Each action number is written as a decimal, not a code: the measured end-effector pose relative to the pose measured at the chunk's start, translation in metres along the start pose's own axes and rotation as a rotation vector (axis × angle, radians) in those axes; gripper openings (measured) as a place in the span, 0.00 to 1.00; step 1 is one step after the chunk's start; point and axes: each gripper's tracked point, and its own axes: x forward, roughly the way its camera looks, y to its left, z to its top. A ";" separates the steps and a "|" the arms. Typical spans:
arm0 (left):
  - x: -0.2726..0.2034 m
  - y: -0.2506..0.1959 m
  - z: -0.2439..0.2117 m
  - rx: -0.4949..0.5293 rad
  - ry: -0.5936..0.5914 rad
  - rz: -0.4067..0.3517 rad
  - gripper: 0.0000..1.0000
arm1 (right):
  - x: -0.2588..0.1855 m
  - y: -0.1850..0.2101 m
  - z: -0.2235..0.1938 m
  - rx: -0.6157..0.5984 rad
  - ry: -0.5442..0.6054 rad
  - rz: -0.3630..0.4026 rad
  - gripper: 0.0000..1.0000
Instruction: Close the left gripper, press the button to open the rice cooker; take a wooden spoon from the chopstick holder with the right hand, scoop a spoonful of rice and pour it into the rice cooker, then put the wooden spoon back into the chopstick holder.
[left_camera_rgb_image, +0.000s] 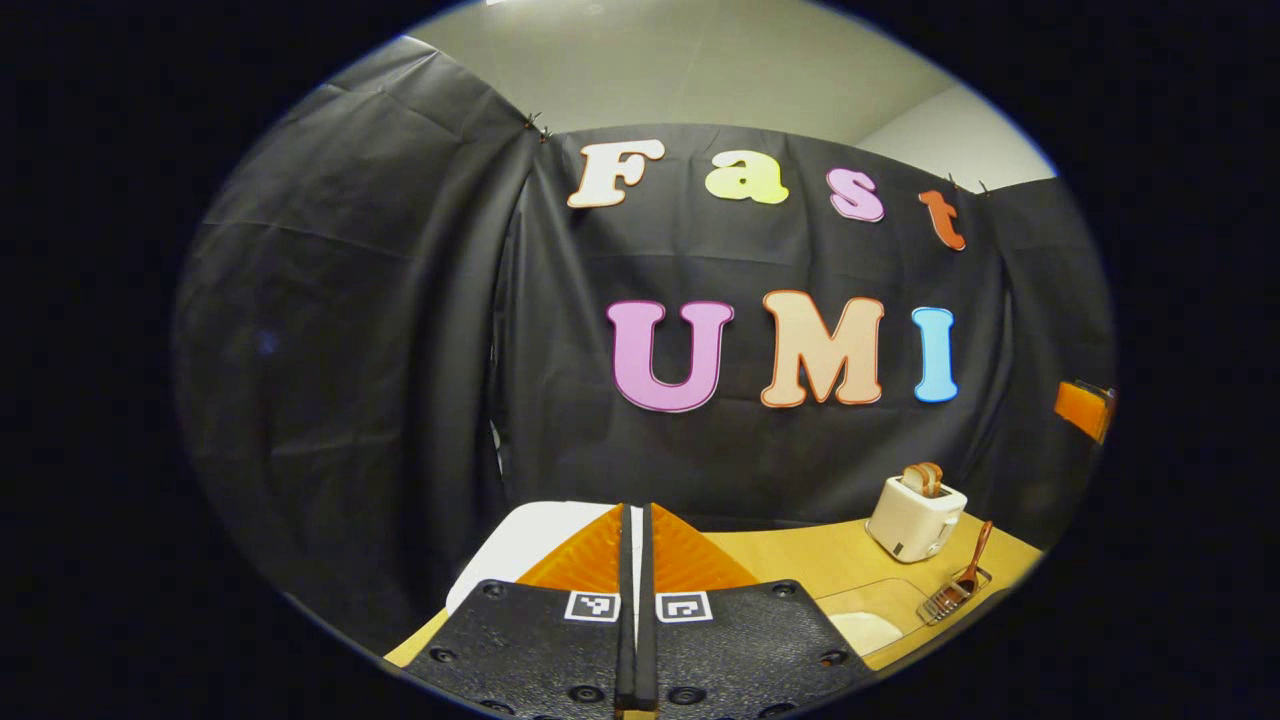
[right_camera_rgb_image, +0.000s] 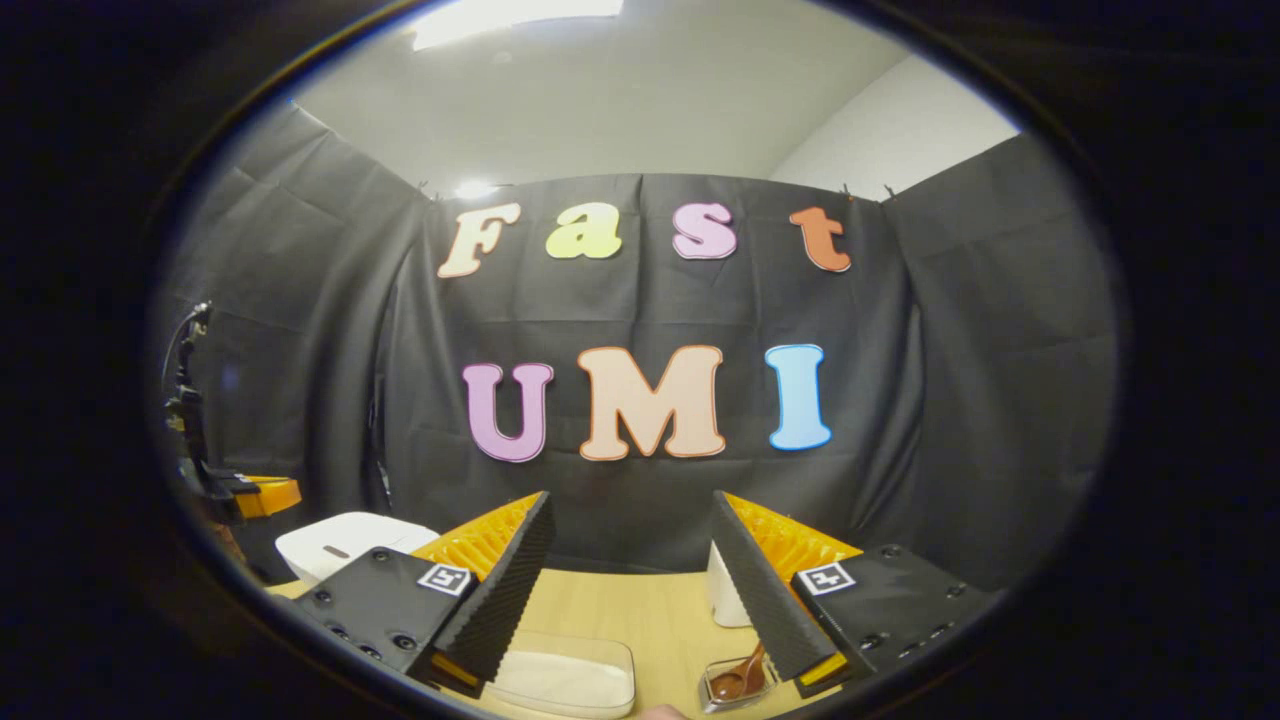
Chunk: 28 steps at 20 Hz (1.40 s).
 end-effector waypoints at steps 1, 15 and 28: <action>0.005 0.005 -0.009 -0.005 0.020 -0.002 0.00 | 0.000 -0.001 -0.001 -0.003 0.001 -0.010 0.99; 0.042 0.027 -0.105 -0.083 0.269 -0.017 0.00 | -0.004 -0.018 -0.001 -0.034 -0.003 -0.128 0.99; 0.044 0.028 -0.086 -0.017 0.212 0.028 0.00 | -0.007 -0.021 0.011 -0.039 -0.041 -0.103 1.00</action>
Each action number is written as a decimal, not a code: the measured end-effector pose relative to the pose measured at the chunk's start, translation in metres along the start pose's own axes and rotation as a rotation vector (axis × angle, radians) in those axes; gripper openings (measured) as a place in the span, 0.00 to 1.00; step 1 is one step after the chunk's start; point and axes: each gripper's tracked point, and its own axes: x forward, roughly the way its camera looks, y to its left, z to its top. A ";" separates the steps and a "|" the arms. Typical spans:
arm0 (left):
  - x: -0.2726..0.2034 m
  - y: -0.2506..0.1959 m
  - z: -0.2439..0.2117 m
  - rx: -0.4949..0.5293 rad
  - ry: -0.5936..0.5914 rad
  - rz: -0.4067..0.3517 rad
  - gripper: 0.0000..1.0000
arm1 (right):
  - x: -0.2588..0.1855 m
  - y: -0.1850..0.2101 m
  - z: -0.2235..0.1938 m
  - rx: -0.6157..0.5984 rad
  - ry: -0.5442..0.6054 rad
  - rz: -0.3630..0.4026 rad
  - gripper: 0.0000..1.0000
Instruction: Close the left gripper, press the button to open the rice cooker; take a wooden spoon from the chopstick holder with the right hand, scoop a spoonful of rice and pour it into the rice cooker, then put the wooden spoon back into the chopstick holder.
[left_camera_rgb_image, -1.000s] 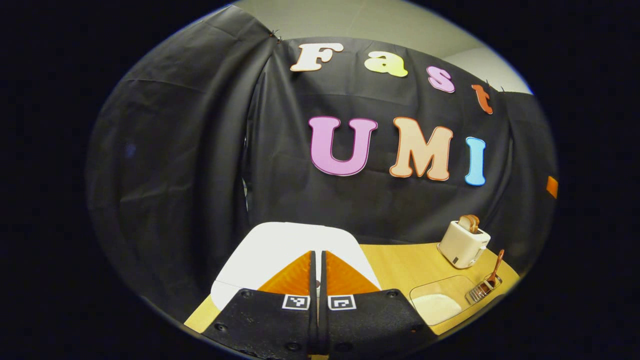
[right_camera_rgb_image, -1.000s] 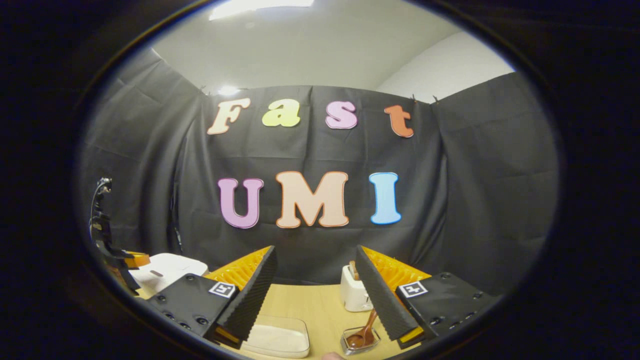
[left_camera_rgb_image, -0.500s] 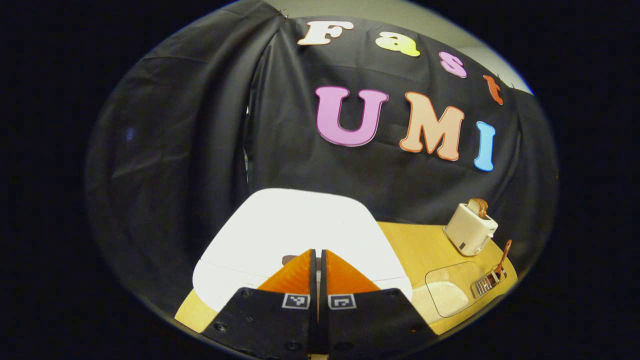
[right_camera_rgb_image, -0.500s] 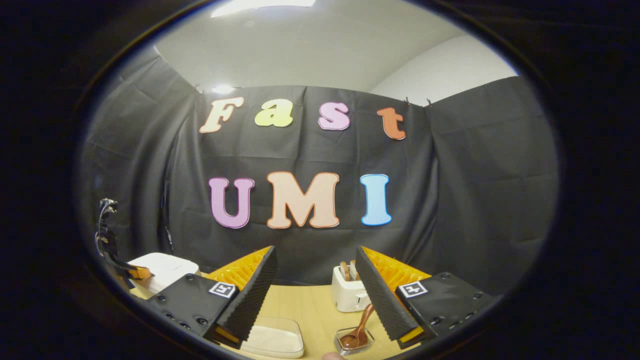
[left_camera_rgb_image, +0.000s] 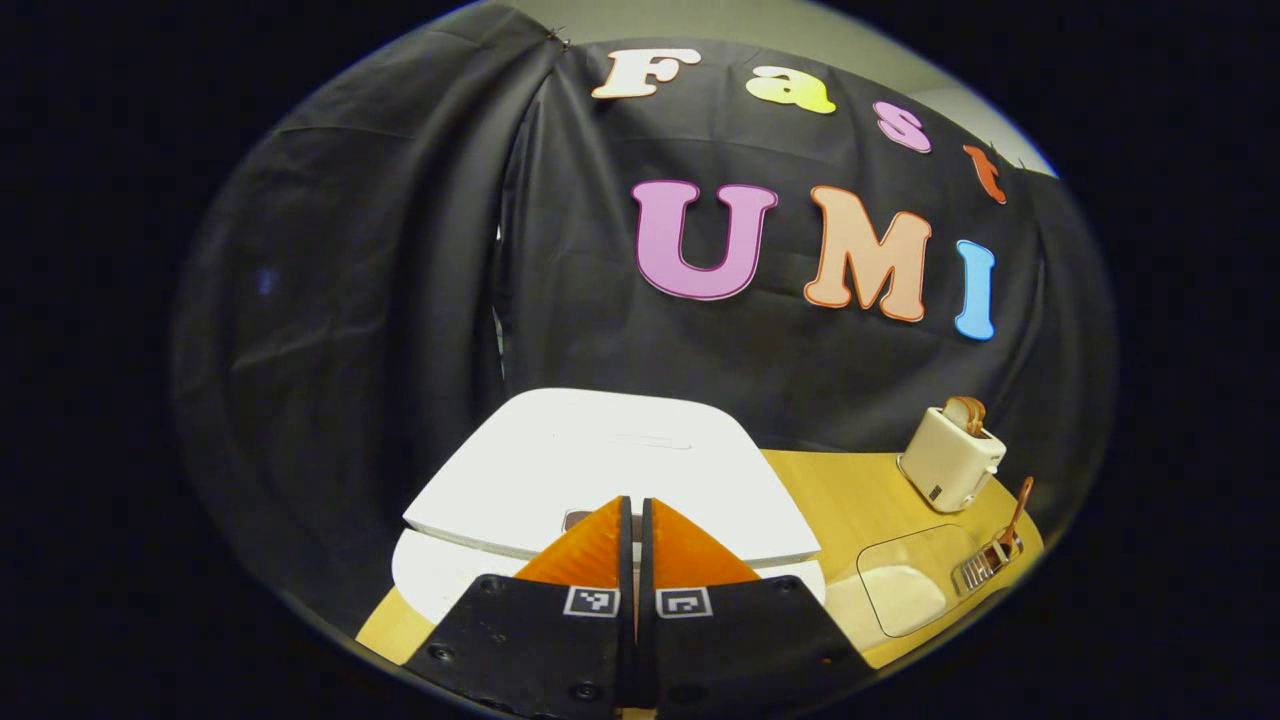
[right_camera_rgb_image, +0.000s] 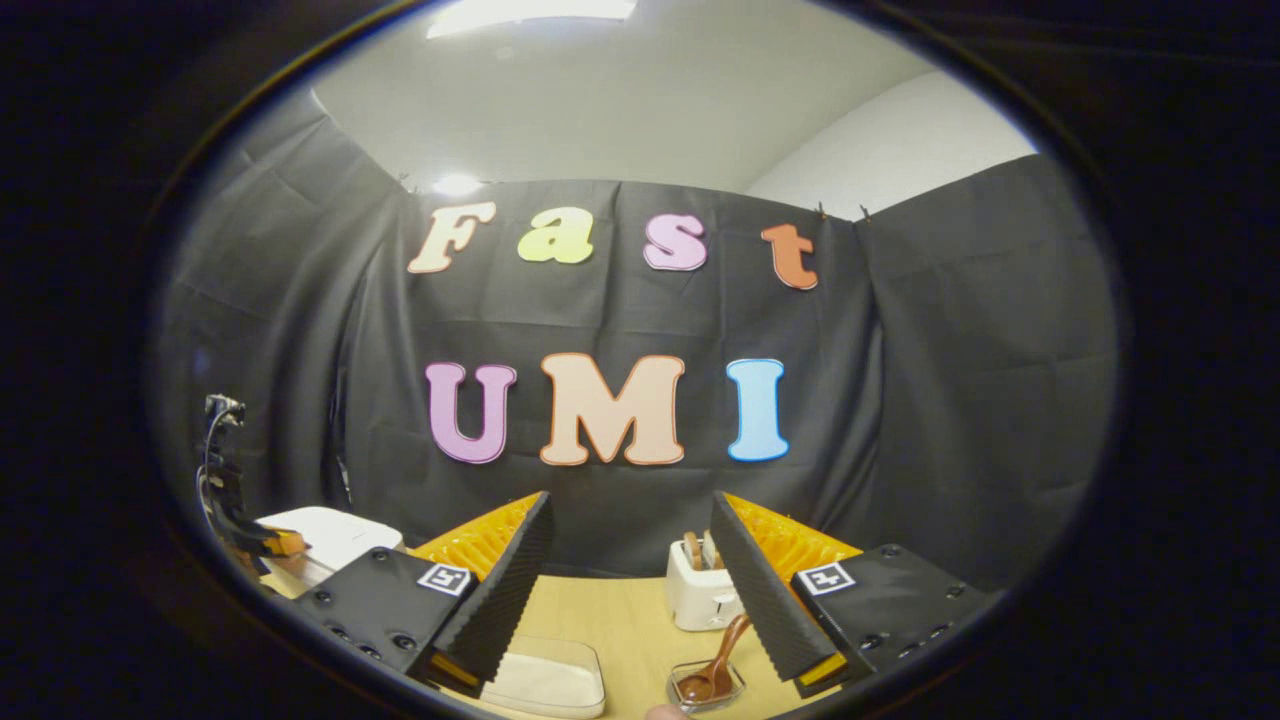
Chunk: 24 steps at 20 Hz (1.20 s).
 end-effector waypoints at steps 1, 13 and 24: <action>-0.003 -0.002 0.014 0.026 -0.040 0.005 0.00 | 0.000 -0.002 0.001 0.003 -0.004 0.001 1.00; -0.031 -0.018 0.095 0.028 -0.231 0.016 0.00 | 0.011 -0.032 -0.002 0.020 -0.010 0.021 0.99; -0.092 -0.054 0.132 0.030 -0.343 0.034 0.94 | 0.040 -0.079 -0.027 -0.005 0.027 0.026 0.98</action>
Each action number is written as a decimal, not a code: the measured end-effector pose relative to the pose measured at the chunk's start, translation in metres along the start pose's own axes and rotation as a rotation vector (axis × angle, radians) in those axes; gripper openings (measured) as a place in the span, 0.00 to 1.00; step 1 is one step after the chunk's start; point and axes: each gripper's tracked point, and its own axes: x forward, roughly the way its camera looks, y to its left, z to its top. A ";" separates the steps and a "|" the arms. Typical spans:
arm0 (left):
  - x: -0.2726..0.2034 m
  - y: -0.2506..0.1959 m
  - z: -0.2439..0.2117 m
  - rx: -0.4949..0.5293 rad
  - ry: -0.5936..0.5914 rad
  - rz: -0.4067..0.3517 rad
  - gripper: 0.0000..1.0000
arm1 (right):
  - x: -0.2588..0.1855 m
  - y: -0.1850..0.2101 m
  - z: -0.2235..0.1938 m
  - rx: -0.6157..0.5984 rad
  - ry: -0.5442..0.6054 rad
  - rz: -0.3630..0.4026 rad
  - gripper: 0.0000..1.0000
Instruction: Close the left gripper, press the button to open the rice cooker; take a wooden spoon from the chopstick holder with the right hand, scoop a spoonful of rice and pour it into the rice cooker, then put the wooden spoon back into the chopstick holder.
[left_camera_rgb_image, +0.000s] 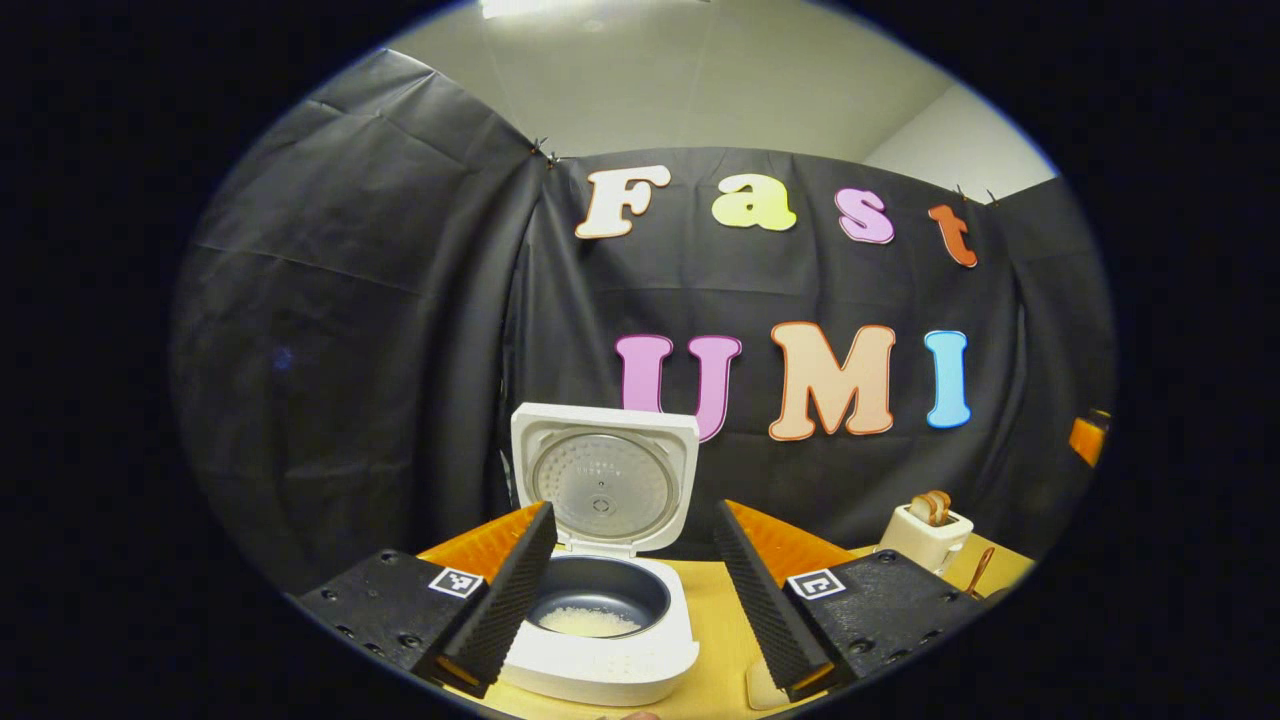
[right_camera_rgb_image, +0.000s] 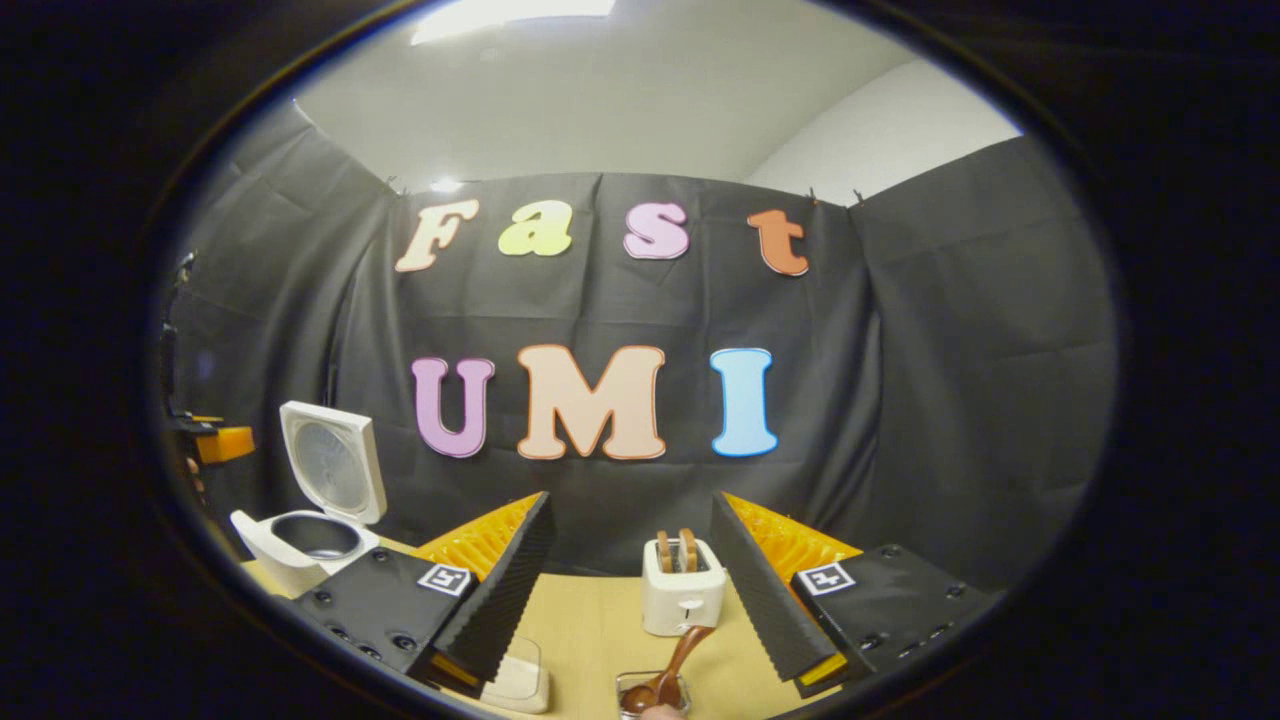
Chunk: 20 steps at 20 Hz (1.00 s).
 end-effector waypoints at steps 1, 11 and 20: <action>-0.004 -0.004 0.006 0.008 -0.012 -0.002 0.94 | 0.005 -0.006 -0.004 -0.013 0.003 -0.002 0.98; -0.047 -0.041 0.033 0.070 -0.058 -0.015 0.90 | 0.052 -0.037 -0.089 0.009 0.170 0.018 1.00; -0.064 -0.046 0.034 0.111 -0.044 0.022 0.93 | 0.076 -0.050 -0.192 0.038 0.383 0.025 0.99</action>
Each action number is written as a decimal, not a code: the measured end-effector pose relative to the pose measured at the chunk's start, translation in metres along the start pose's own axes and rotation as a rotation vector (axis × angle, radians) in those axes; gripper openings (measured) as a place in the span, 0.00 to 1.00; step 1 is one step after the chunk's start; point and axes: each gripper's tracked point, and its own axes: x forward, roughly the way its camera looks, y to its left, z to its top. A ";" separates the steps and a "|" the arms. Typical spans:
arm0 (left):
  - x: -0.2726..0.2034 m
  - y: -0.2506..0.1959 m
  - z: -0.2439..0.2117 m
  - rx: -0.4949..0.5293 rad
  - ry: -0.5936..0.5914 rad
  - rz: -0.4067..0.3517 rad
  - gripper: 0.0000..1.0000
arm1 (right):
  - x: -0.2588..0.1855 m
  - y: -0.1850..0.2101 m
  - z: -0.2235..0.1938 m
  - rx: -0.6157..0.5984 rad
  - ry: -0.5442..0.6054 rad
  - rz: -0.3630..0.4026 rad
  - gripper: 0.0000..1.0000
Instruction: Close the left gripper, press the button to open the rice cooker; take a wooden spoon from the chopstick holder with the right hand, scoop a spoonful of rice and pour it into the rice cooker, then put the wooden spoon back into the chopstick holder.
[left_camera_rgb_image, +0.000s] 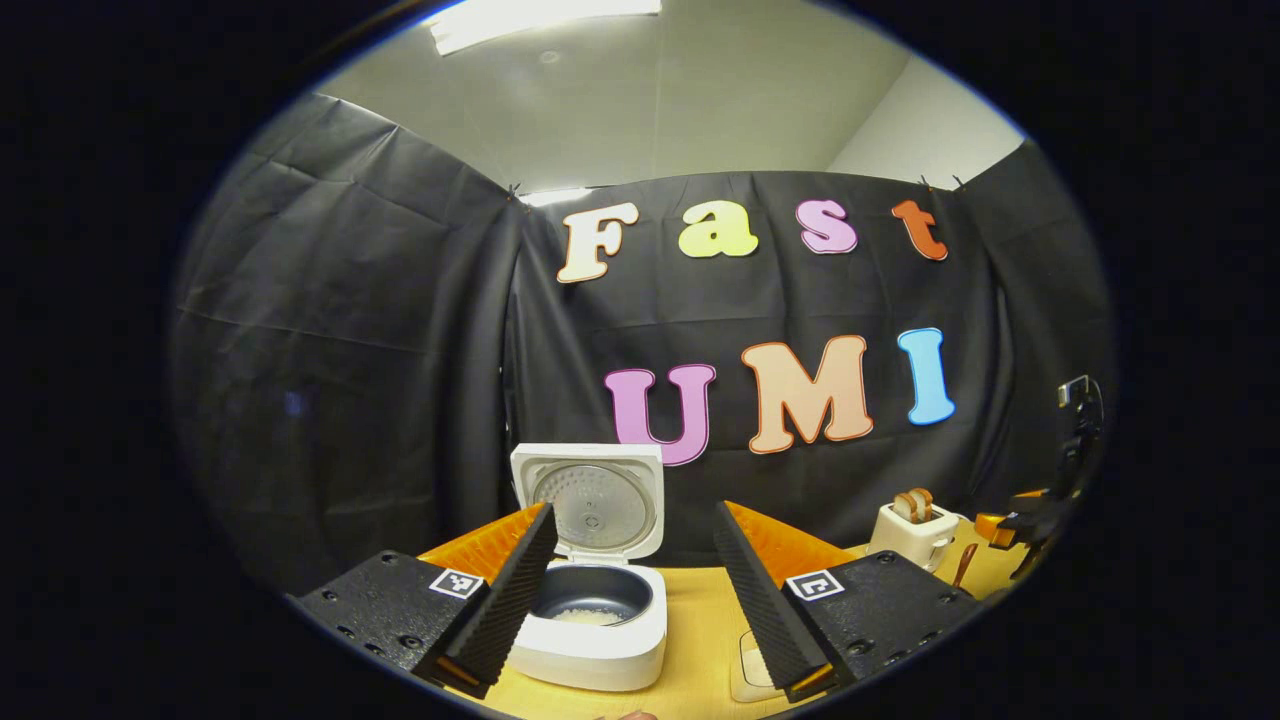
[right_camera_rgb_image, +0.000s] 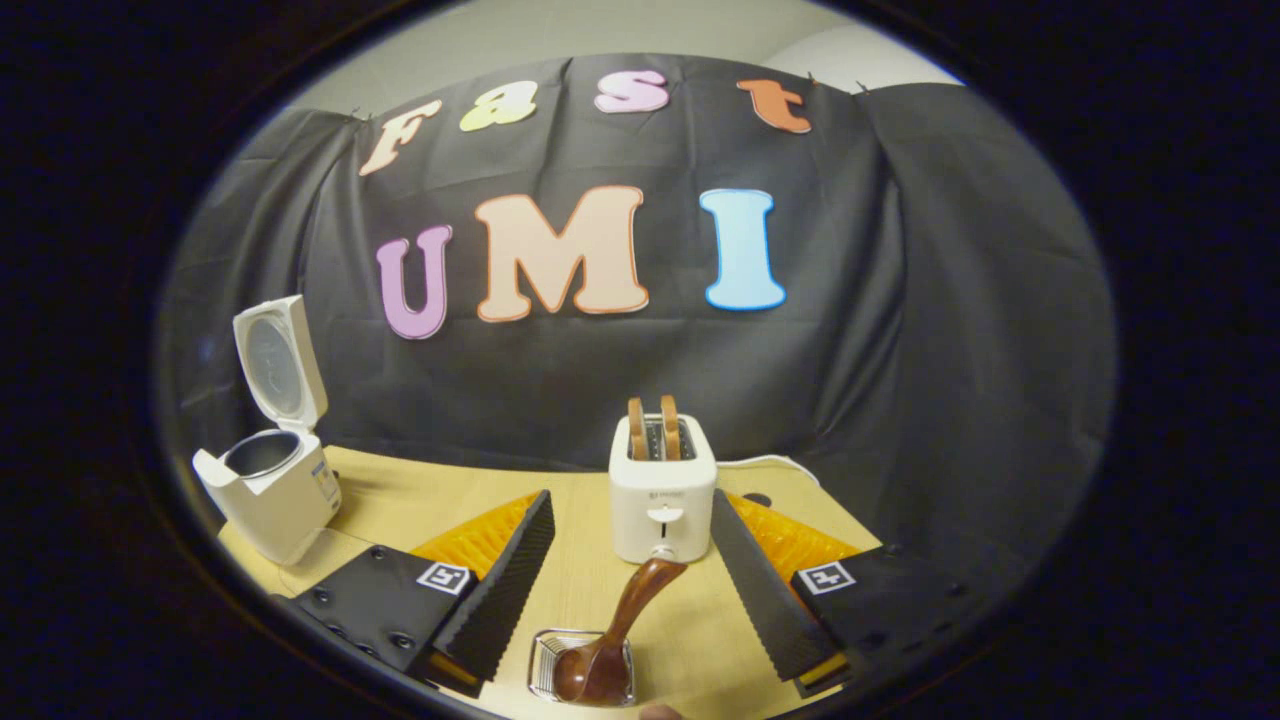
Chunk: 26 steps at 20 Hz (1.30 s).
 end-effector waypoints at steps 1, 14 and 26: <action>0.000 0.000 0.000 0.006 0.001 0.003 0.93 | 0.005 -0.002 -0.009 0.006 0.019 0.000 0.99; -0.002 0.007 -0.008 0.029 0.036 0.035 0.91 | 0.044 0.001 -0.106 0.095 0.288 0.025 0.99; 0.006 0.016 -0.010 0.022 0.040 0.032 0.94 | 0.033 0.026 -0.134 0.153 0.424 0.079 0.26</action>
